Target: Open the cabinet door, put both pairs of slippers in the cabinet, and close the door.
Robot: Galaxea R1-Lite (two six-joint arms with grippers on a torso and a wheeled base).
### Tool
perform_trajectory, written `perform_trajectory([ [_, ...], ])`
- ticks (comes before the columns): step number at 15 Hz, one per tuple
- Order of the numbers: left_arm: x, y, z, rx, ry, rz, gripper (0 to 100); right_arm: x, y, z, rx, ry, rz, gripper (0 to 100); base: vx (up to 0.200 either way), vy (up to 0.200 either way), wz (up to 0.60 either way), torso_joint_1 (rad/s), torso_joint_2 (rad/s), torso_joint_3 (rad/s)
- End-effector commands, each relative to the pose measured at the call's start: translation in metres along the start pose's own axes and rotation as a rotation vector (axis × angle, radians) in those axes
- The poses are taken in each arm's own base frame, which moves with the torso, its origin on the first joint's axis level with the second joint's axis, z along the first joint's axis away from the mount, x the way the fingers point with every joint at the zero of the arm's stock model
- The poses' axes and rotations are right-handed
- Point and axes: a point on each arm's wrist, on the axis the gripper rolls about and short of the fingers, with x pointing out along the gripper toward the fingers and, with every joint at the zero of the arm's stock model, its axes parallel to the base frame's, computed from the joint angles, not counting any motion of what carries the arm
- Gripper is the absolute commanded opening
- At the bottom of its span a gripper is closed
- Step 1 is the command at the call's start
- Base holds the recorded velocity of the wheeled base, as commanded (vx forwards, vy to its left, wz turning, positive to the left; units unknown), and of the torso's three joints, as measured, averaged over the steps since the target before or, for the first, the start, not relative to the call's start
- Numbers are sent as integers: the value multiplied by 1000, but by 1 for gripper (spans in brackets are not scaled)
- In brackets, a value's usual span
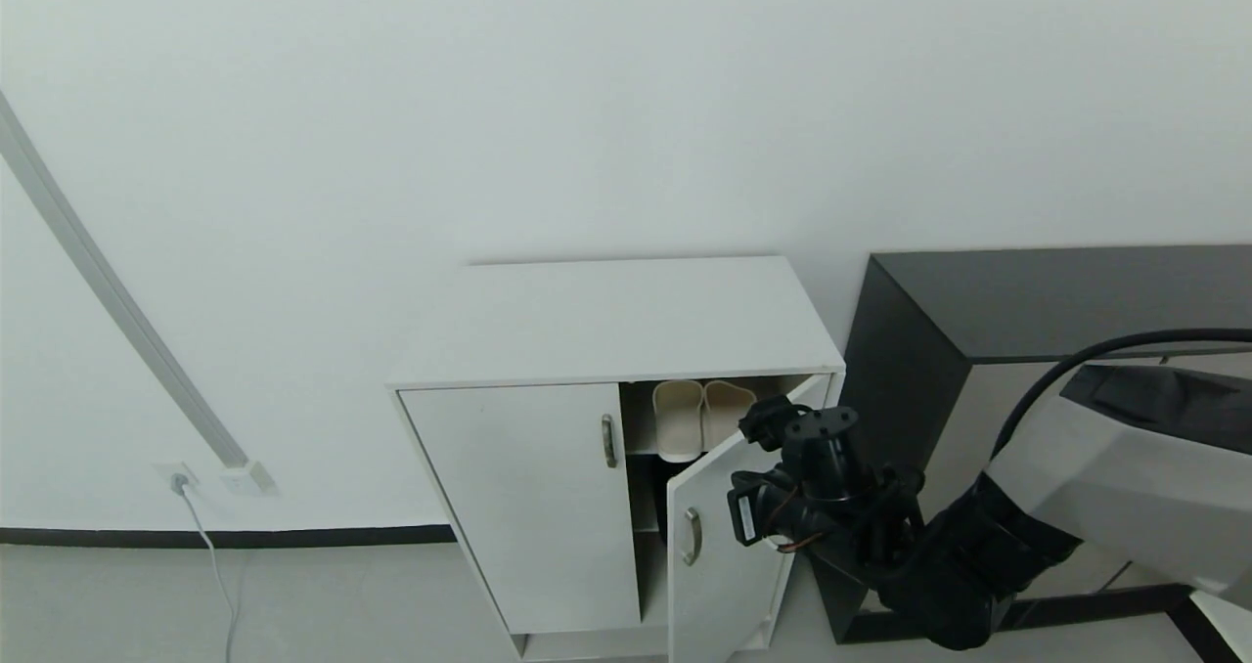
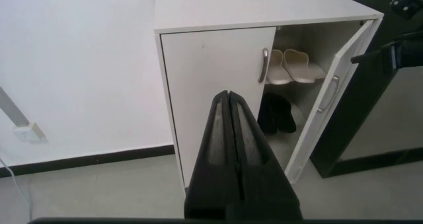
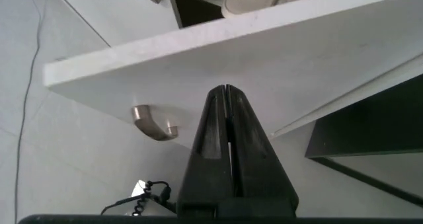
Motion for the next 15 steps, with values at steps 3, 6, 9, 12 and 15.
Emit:
perform_trajectory([
  [3,0,0,0,-2,3,0,0,25,2,-6,5,-1,-4,0,0,0,0,0,0,0],
  [6,0,0,0,-2,-1,0,0,42,-1,-3,14,-24,-15,0,0,0,0,0,0,0],
  [9,0,0,0,-2,-1,0,0,57,-4,-2,22,-43,-24,0,0,0,0,0,0,0],
  [12,0,0,0,-2,1,0,0,72,-9,-2,30,-58,-37,0,0,0,0,0,0,0],
  [15,0,0,0,-2,-1,0,0,87,-13,-2,39,-78,-47,0,0,0,0,0,0,0],
])
